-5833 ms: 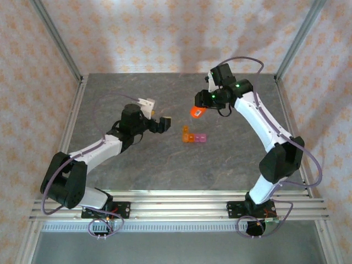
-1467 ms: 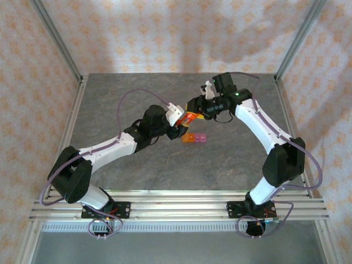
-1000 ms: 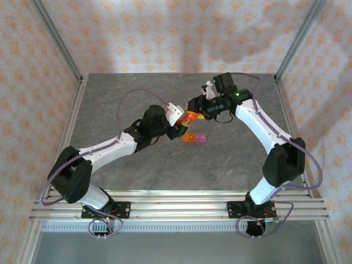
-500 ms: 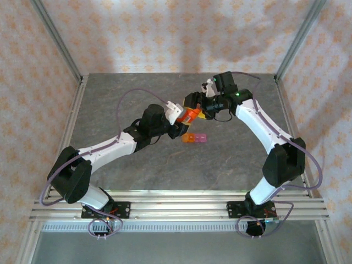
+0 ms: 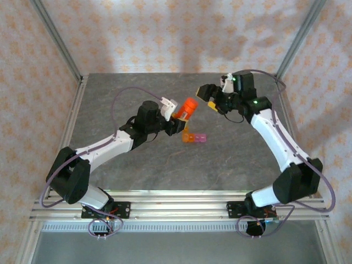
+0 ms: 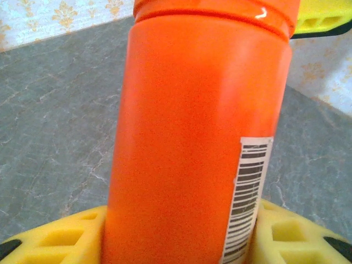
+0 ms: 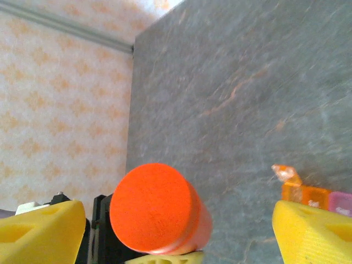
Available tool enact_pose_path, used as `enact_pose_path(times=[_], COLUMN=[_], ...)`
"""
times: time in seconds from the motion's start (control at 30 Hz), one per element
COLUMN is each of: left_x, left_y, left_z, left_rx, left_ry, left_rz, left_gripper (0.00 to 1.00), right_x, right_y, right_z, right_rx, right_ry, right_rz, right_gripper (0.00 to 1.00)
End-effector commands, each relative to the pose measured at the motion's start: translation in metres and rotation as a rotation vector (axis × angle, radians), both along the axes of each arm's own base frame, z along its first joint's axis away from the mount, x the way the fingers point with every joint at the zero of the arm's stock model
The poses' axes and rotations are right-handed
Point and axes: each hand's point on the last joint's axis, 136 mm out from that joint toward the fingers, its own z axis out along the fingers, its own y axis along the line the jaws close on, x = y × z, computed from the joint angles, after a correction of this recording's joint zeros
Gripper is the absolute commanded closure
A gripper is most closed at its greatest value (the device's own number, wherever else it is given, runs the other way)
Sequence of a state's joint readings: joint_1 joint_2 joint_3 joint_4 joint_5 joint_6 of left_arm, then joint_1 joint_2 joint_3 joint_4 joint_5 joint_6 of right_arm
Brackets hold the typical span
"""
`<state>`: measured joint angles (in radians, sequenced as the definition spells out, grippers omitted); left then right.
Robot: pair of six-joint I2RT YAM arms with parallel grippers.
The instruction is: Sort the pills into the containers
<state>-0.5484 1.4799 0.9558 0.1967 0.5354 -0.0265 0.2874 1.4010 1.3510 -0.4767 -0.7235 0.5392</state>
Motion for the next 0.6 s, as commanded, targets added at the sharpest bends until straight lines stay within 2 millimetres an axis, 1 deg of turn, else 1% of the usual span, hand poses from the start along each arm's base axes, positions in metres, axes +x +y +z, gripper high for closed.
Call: enact_pose_path(times=[0.0, 0.1, 0.27, 0.47, 0.57], left_x=[-0.005, -0.009, -0.011, -0.009, -0.009], left_y=[-0.01, -0.014, -0.013, -0.011, -0.013], left_z=[0.04, 0.042, 0.044, 0.035, 0.03], left_rx=[-0.11, -0.129, -0.144, -0.104, -0.085], left_ry=[-0.016, 0.008, 0.005, 0.014, 0.016], left_rz=[-0.072, -0.109, -0.108, -0.096, -0.102], left_gripper=[1.0, 1.0, 1.0, 1.0, 1.0], right_x=[0.007, 0.004, 0.003, 0.006, 0.006], right_y=[-0.018, -0.018, -0.01, -0.004, 0.001], right_z=[0.014, 0.011, 0.005, 0.012, 0.011], right_rx=[-0.02, -0.004, 0.03, 0.061, 0.057], right_ry=[-0.09, -0.092, -0.084, -0.117, -0.116], right_rz=[-0.119, -0.118, -0.08, -0.064, -0.058], right_gripper=[0.12, 0.12, 0.13, 0.12, 0.12])
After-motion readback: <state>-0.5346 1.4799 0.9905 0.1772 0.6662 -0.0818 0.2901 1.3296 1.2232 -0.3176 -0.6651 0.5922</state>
